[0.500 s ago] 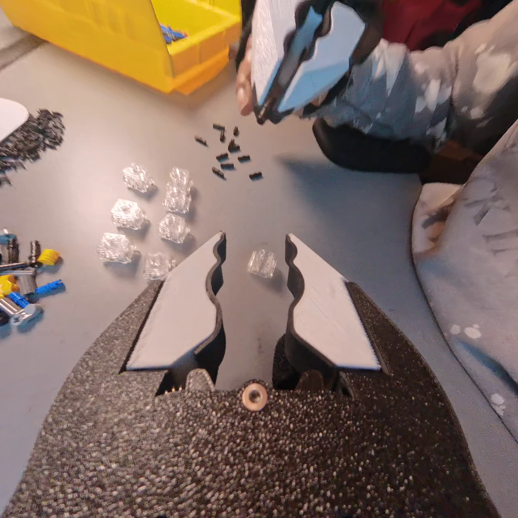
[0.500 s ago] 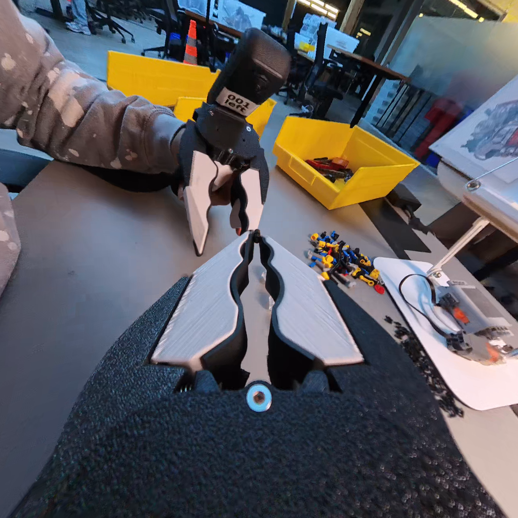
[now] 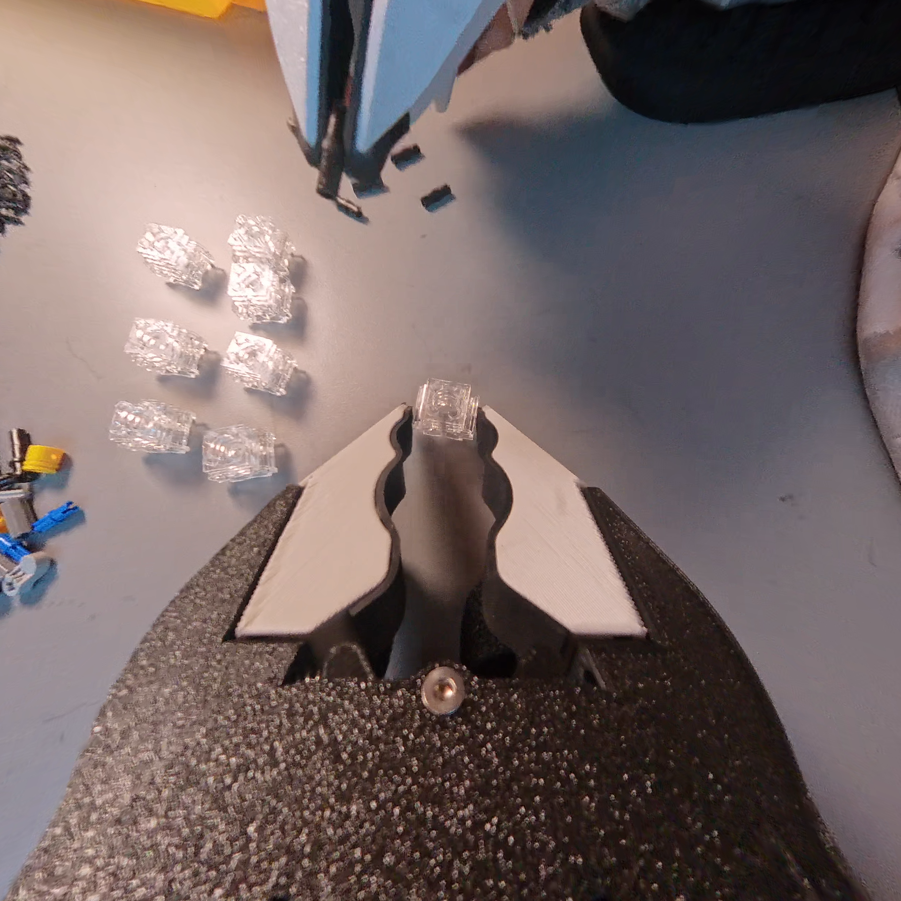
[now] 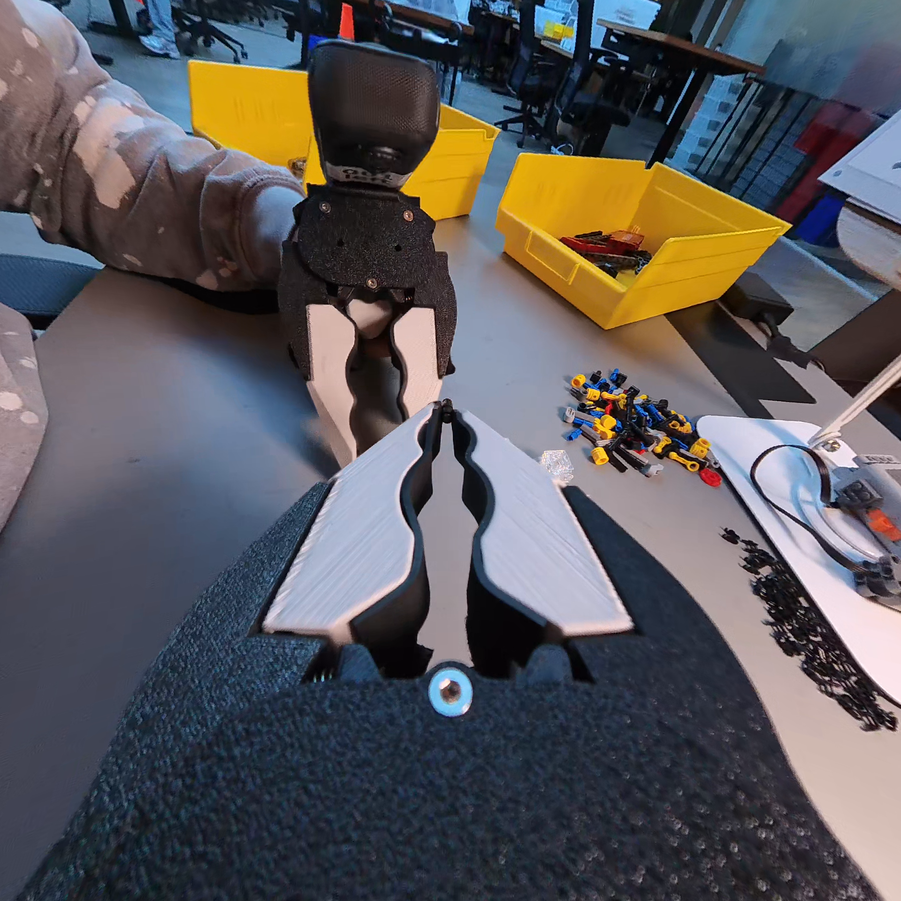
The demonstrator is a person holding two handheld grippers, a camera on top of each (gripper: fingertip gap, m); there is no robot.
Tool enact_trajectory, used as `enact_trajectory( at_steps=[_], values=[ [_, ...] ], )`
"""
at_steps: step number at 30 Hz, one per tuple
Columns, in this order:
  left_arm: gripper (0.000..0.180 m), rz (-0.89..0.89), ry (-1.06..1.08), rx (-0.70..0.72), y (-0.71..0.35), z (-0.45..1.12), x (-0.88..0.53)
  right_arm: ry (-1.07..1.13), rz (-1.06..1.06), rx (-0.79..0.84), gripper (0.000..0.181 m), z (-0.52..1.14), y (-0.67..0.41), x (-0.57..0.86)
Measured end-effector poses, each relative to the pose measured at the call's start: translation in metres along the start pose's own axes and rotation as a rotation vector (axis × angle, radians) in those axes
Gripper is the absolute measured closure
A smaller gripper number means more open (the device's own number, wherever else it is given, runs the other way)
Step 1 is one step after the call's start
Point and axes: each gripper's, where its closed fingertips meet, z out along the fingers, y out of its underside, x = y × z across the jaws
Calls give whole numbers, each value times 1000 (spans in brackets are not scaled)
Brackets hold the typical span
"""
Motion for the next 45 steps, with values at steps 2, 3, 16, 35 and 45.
enact_trajectory(
  at_steps=[2, 3, 16, 35, 45],
  values=[
    [157, -42, -11, 121, -19, -11, -7, 9, 9, 31, 178, -4, -7, 2],
    [156, -59, -15, 190, -29, -19, -10, 11, 11, 46, 178, -6, -11, 3],
    [157, -91, 32, 493, -69, -55, -9, -30, 34, 94, 178, -9, -24, -4],
    [157, 7, 5, 491, -73, -55, 0, -65, 14, 45, 178, -3, -21, -15],
    [157, 110, -77, 417, -68, -49, 0, -72, 17, 9, 178, -1, -17, -17]
  ],
)
